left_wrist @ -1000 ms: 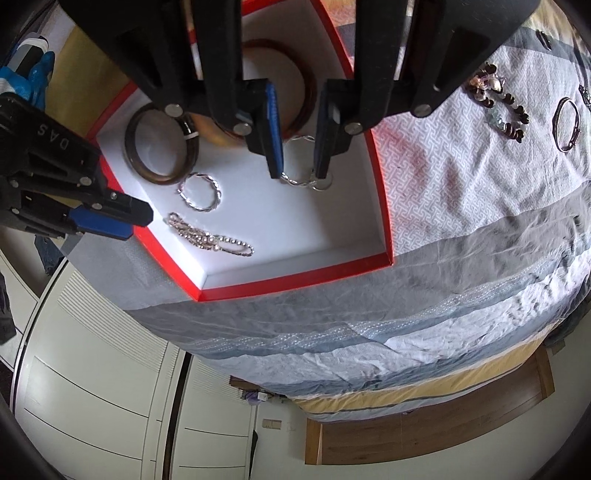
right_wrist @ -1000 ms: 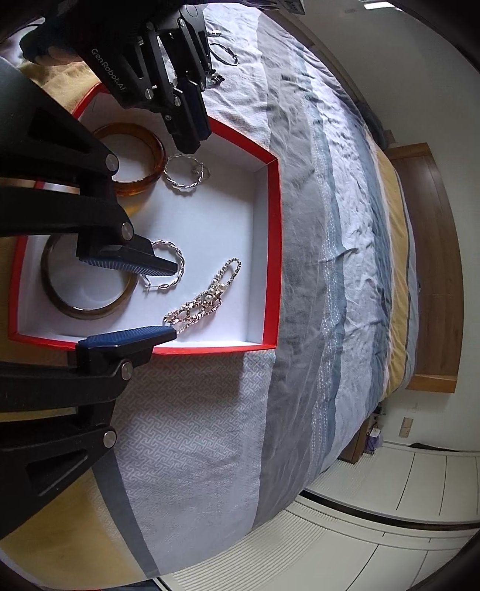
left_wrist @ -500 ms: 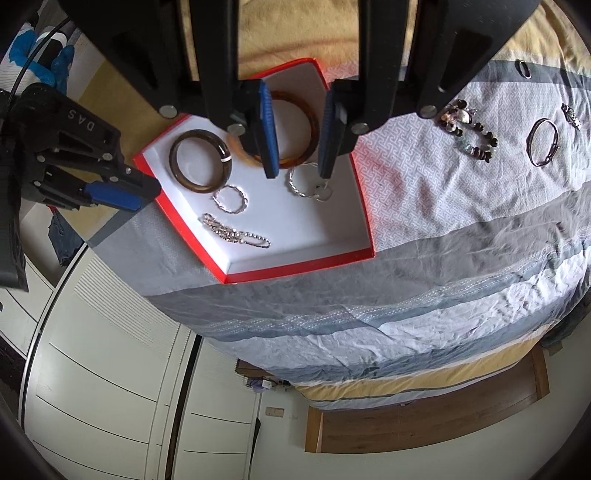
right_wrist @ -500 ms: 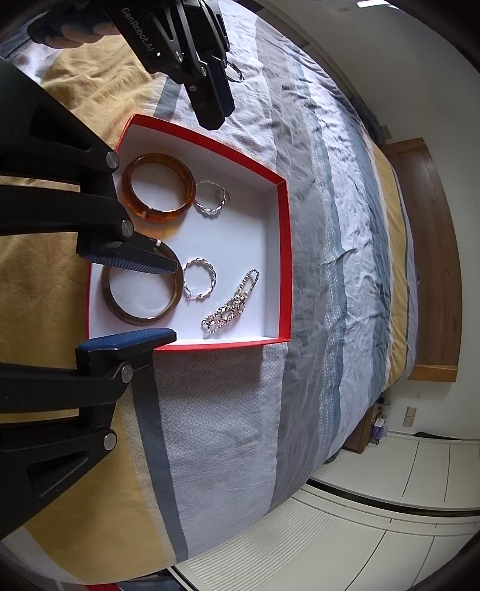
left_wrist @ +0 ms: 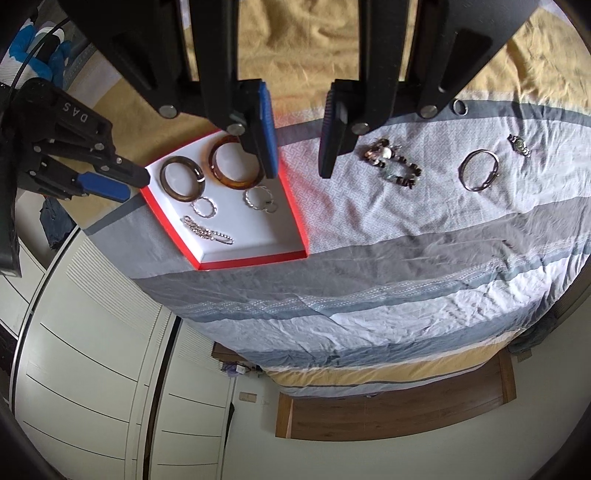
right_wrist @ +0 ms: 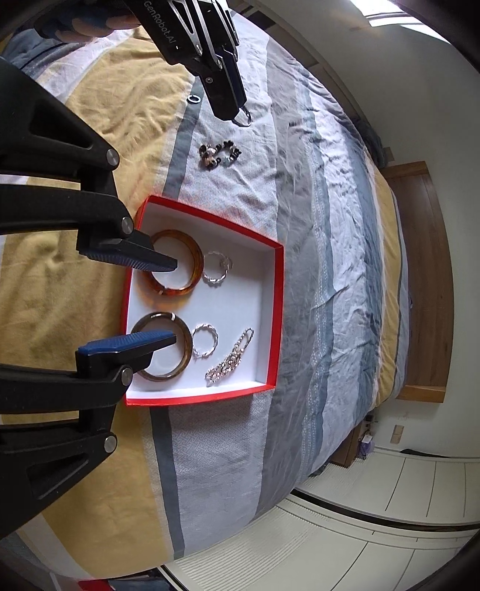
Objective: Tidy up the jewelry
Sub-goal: 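Lift both open grippers out of the box toward the remaining jewelry, then grasp the dark brown beaded bracelet with the right gripper while the left grasps a small dark ring, then carry the beaded bracelet into the box with the right gripper while the left carries the ring, then open both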
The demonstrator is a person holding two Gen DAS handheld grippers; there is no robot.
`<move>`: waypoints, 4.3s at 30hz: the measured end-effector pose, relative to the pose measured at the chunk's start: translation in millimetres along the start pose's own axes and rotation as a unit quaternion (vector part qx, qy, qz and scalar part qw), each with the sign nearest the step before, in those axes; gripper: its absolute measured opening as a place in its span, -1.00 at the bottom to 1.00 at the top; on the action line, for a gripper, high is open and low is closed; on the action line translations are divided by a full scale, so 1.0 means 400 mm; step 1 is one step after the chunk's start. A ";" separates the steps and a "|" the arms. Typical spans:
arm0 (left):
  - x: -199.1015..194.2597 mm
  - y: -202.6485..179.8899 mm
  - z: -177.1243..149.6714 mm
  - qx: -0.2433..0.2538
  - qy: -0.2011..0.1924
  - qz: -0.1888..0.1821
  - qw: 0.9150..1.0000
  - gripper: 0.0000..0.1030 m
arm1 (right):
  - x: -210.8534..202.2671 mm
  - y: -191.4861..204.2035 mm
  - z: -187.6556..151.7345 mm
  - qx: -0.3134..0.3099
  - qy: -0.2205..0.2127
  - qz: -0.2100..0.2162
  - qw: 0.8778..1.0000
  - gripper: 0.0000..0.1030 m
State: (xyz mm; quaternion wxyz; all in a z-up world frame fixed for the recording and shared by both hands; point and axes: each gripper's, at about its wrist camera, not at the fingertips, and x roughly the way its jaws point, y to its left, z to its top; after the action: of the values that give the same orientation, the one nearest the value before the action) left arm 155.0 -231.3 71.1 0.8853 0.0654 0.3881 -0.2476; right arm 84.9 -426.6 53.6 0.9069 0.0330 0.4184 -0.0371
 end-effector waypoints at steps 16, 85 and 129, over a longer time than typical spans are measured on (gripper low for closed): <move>-0.246 0.196 -0.194 -0.074 0.026 0.090 0.993 -0.53 | -0.168 0.286 -0.092 -0.104 -0.005 -0.036 0.994 -0.13; 0.141 0.498 -0.234 -0.139 0.081 0.030 0.987 -0.30 | 0.387 0.476 0.115 -0.097 0.067 0.107 0.987 0.03; -0.010 0.298 -0.124 -0.094 0.014 0.002 0.996 -0.64 | 0.033 0.295 0.099 -0.037 -0.025 0.154 0.987 -0.80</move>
State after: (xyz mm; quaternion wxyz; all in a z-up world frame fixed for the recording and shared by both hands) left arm 178.6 -111.2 30.7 0.8827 -0.0136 0.4214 -0.2073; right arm 134.6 -313.3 72.7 0.9124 0.0631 0.3869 0.1177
